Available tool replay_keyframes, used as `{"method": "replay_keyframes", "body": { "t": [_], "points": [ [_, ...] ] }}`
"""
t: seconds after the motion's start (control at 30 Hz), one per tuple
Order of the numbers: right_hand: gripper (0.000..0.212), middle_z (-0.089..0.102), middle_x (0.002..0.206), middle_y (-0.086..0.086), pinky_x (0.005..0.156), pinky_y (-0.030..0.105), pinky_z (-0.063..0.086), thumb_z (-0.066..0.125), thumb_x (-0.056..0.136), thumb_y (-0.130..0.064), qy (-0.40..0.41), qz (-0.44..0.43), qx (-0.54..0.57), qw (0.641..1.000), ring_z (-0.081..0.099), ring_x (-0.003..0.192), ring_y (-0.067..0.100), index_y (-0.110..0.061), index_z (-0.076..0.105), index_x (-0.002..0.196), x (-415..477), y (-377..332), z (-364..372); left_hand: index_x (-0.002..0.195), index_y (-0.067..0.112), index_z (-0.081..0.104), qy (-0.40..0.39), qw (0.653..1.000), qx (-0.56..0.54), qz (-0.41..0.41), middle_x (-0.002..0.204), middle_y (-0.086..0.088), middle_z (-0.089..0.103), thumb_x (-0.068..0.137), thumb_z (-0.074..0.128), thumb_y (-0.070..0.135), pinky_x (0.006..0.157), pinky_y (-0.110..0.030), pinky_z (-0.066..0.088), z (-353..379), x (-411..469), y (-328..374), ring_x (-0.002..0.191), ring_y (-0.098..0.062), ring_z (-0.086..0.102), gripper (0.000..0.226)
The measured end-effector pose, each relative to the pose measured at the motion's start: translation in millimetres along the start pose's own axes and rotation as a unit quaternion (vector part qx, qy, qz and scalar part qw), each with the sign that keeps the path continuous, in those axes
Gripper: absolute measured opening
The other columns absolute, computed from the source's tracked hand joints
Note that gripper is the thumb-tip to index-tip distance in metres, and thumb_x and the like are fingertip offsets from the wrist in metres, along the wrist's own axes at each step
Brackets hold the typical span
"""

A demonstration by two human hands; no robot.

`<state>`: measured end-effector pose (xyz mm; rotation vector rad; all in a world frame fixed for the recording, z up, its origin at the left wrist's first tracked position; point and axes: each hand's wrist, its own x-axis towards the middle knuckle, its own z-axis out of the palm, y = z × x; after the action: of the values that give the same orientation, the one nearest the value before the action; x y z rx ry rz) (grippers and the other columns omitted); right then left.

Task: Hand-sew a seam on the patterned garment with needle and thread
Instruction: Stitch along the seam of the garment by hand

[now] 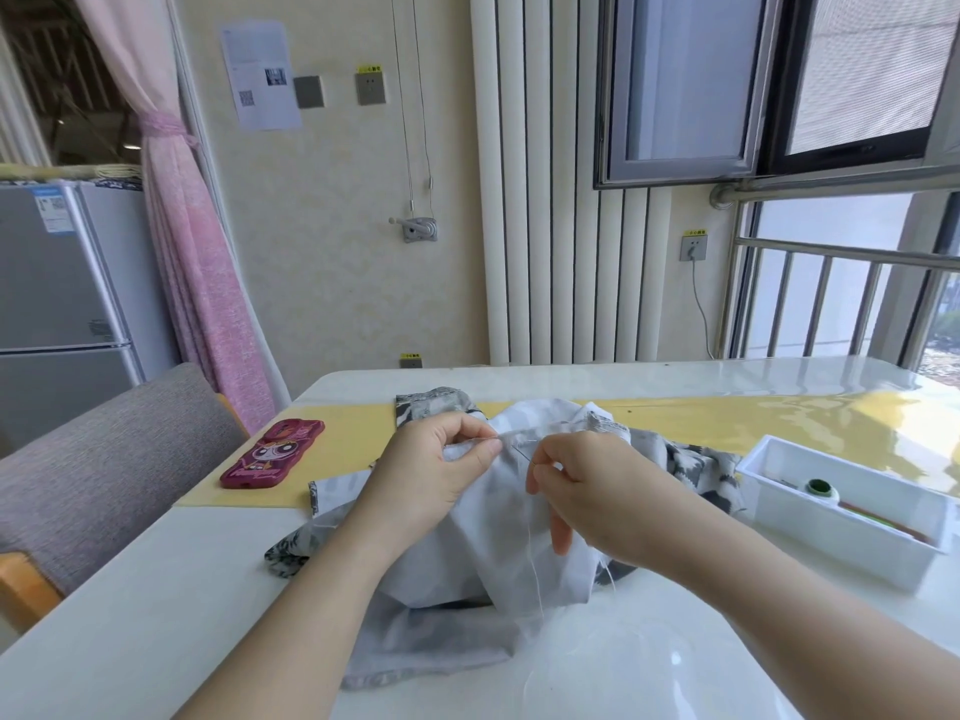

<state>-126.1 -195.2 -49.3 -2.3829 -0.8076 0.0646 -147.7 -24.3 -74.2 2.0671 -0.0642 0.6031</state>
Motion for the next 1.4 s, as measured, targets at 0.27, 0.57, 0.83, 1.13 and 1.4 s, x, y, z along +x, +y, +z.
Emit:
{"method": "replay_keyframes", "body": {
  "t": [0.27, 0.57, 0.83, 1.13, 1.4],
  "points": [
    [0.027, 0.071, 0.063, 0.0, 0.045, 0.021, 0.038, 0.033, 0.091, -0.016, 0.005, 0.002, -0.005, 1.0, 0.043, 0.036, 0.001, -0.012, 0.059, 0.088, 4.6, -2.0, 1.7, 0.077, 0.029, 0.066, 0.001, 1.0, 0.0, 0.002, 0.082, 0.016, 0.068, 0.086, 0.068, 0.019, 0.073, -0.004, 0.039, -0.1, -1.0, 1.1, 0.077, 0.013, 0.057, 0.014],
    [0.027, 0.07, 0.06, -0.001, 0.04, 0.018, 0.035, 0.033, 0.09, -0.015, 0.005, 0.003, -0.003, 1.0, 0.041, 0.035, 0.003, -0.011, 0.06, 0.088, 5.3, -0.5, 3.6, 0.074, 0.032, 0.065, 0.016, 1.0, 0.009, -0.001, 0.078, 0.021, 0.066, 0.085, 0.07, 0.019, 0.072, -0.003, 0.039, 1.1, -2.4, 0.1, 0.076, 0.014, 0.057, 0.018],
    [0.028, 0.07, 0.061, 0.0, 0.04, 0.019, 0.035, 0.033, 0.09, -0.015, 0.002, 0.007, -0.001, 1.0, 0.04, 0.034, 0.004, -0.01, 0.06, 0.089, 6.3, -0.7, 3.6, 0.076, 0.031, 0.066, 0.015, 1.0, 0.009, 0.003, 0.08, 0.018, 0.067, 0.085, 0.069, 0.019, 0.071, -0.003, 0.038, 1.1, -1.9, 1.3, 0.074, 0.014, 0.056, 0.016],
    [0.028, 0.07, 0.061, 0.0, 0.042, 0.018, 0.034, 0.033, 0.09, -0.015, 0.001, 0.0, -0.028, 1.0, 0.043, 0.036, 0.001, -0.012, 0.061, 0.088, 7.5, -0.2, 3.9, 0.075, 0.03, 0.065, 0.025, 0.999, 0.015, 0.015, 0.078, 0.016, 0.067, 0.085, 0.069, 0.016, 0.07, -0.002, 0.037, 2.5, -1.1, 1.1, 0.073, 0.016, 0.056, 0.017],
    [0.028, 0.071, 0.062, 0.002, 0.044, 0.019, 0.037, 0.033, 0.09, -0.014, 0.005, 0.008, -0.025, 1.0, 0.044, 0.037, 0.0, -0.011, 0.061, 0.089, 10.3, -1.5, 4.0, 0.074, 0.032, 0.064, 0.039, 0.999, 0.027, 0.027, 0.077, 0.019, 0.066, 0.085, 0.07, 0.015, 0.068, -0.002, 0.037, 3.7, -2.8, 2.6, 0.074, 0.015, 0.056, 0.021]
  ]
}}
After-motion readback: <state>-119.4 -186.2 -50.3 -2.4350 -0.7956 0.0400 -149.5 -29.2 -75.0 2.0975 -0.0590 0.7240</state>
